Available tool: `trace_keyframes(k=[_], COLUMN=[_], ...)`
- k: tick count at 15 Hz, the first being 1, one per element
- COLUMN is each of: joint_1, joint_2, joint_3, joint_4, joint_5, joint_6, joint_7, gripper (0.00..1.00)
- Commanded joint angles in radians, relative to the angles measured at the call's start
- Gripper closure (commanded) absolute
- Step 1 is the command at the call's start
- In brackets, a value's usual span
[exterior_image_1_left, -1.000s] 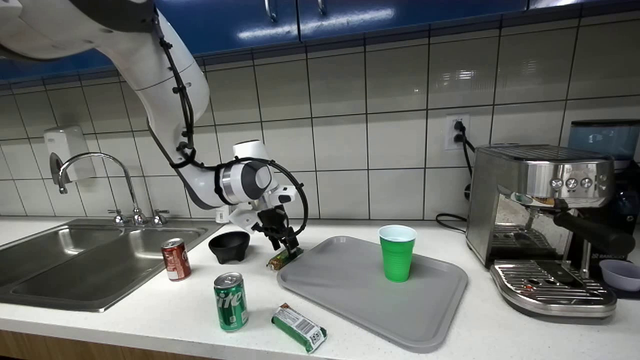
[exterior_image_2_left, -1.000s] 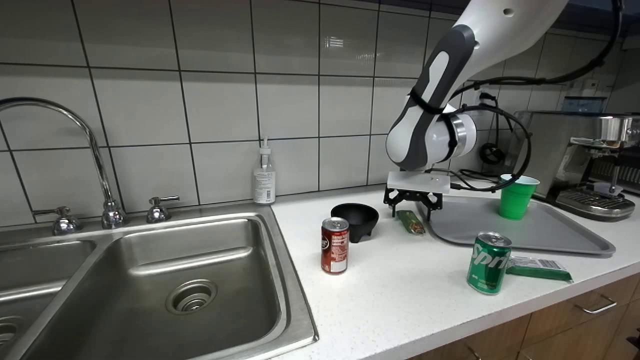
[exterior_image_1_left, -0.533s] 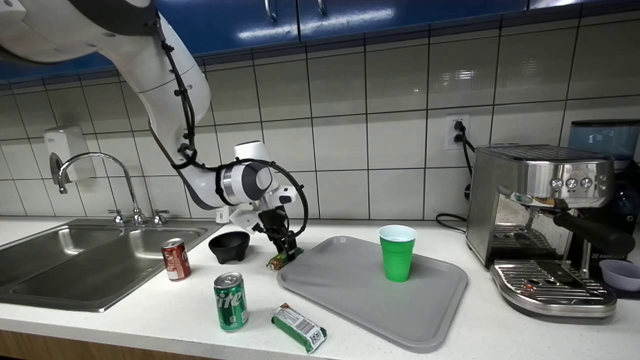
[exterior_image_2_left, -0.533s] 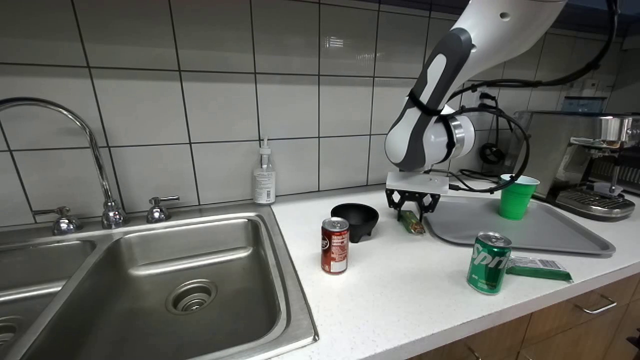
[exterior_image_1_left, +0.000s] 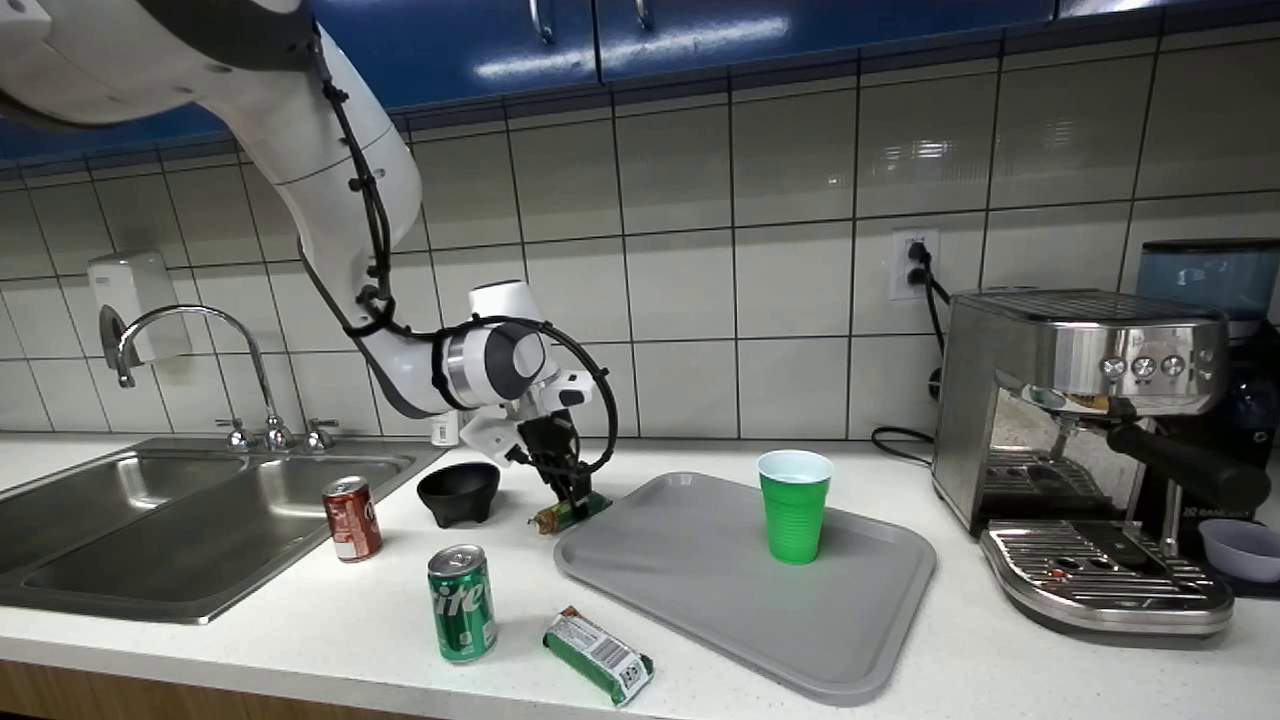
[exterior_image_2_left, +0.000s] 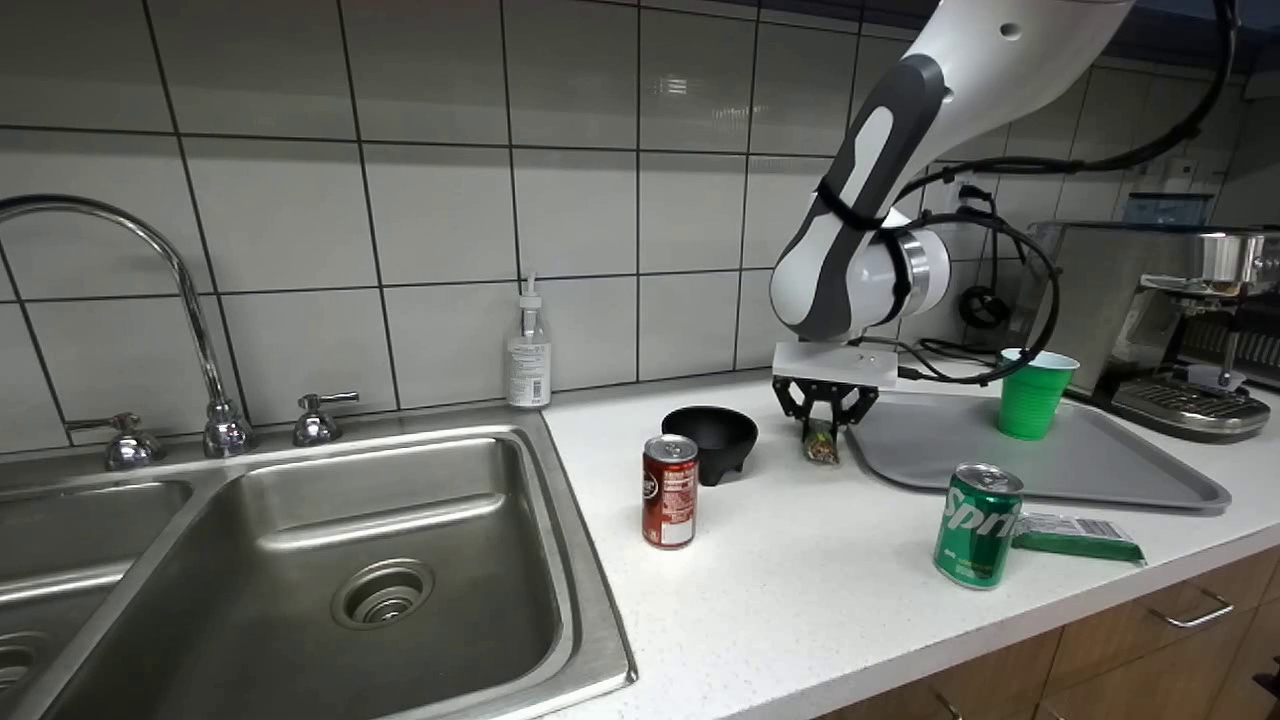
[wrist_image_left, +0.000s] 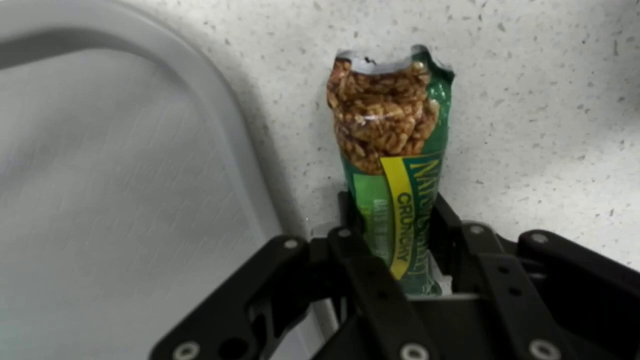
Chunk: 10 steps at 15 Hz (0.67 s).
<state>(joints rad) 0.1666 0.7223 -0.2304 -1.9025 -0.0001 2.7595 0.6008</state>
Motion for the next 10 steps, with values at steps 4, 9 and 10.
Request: trace_keyframes(k=[4, 9, 10], joint_1=[-0.018, -0.030, -0.032], joint_2=[-0.057, -0.083, -0.085], joint_3=[-0.004, -0.029, -0.036], joint_4=[-0.022, -0.035, -0.036], joint_5=[0.016, 0.013, 0.013], joint_6=[0.035, 0.054, 0.056], joint_7=[-0.039, -0.035, -0.034], gripper=[0.89, 0.89, 0.89])
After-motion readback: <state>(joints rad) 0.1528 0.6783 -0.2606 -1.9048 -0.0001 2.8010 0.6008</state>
